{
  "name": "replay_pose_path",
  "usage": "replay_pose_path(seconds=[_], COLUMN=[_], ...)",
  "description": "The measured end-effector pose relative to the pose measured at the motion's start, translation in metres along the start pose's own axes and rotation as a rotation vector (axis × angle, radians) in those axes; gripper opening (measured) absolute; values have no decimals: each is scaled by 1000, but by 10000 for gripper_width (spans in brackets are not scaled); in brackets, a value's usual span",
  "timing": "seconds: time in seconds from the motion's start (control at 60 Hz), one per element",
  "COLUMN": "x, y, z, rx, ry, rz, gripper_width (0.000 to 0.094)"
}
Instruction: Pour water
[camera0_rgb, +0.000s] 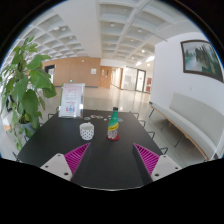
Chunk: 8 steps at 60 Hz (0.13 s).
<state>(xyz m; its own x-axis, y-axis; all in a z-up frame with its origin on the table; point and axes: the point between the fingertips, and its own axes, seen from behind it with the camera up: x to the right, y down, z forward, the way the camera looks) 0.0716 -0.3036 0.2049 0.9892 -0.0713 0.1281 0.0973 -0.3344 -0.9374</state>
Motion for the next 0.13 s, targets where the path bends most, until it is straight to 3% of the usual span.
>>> replay_pose_path(seconds=[0.133], x=[-1], y=[4], z=[-7], rx=[10], ry=[-7], rz=[0], gripper_width=[856])
